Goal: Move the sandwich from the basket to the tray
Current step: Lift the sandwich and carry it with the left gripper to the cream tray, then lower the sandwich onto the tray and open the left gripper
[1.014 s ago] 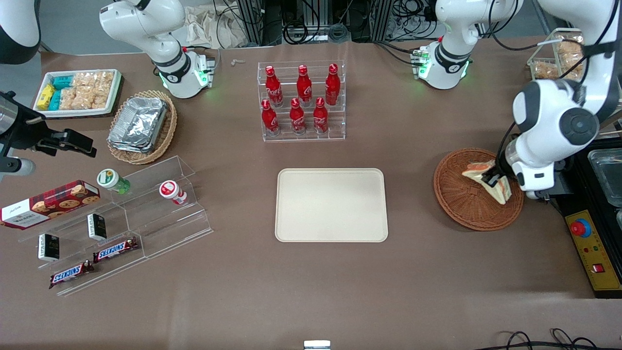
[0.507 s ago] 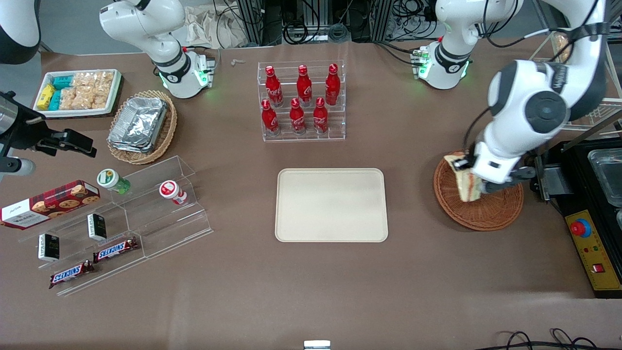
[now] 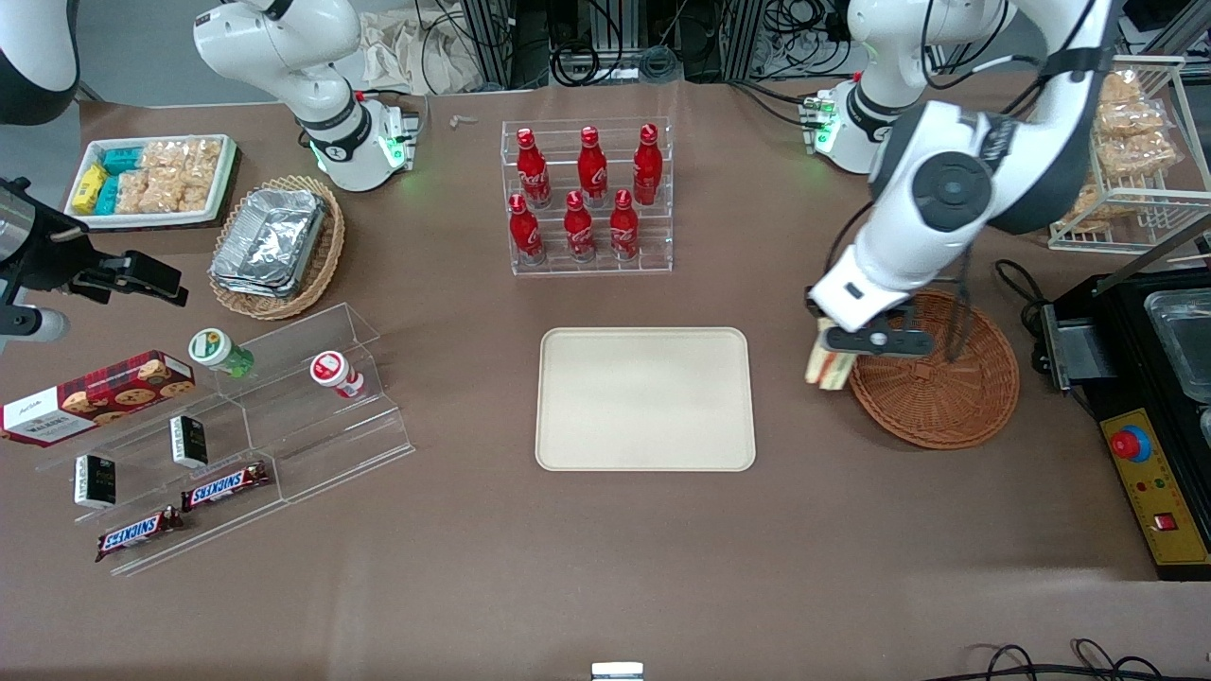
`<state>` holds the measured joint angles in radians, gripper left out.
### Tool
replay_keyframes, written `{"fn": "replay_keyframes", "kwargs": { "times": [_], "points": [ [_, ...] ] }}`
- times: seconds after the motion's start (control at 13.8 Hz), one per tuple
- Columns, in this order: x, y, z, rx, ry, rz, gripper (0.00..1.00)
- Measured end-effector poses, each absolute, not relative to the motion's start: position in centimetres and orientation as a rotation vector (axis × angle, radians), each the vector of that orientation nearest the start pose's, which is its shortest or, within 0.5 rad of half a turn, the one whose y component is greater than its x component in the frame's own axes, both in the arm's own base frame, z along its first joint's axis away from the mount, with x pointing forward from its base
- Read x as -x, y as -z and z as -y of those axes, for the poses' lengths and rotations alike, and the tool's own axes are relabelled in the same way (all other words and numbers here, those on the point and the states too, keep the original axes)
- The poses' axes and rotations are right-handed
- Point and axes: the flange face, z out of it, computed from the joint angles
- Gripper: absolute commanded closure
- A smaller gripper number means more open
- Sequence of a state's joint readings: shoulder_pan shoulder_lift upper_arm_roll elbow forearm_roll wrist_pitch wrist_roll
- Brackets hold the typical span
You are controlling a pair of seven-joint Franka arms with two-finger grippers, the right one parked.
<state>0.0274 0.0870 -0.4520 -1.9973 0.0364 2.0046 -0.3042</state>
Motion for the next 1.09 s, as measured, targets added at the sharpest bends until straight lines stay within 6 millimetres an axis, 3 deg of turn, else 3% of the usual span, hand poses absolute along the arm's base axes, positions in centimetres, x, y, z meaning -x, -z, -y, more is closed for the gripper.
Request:
{"fn": "replay_keyframes", "kwargs": {
  "times": [0.43,0.65,1.09],
  "points": [
    [-51.9,-34.4,30.5,3.086,-0.117,-0.211,1.00],
    [-53.4,-30.5,32.3,3.064,-0.095,-0.125,1.00],
    [-54.1,-23.5,34.1,3.040,-0.022,0.066,1.00]
  ]
}}
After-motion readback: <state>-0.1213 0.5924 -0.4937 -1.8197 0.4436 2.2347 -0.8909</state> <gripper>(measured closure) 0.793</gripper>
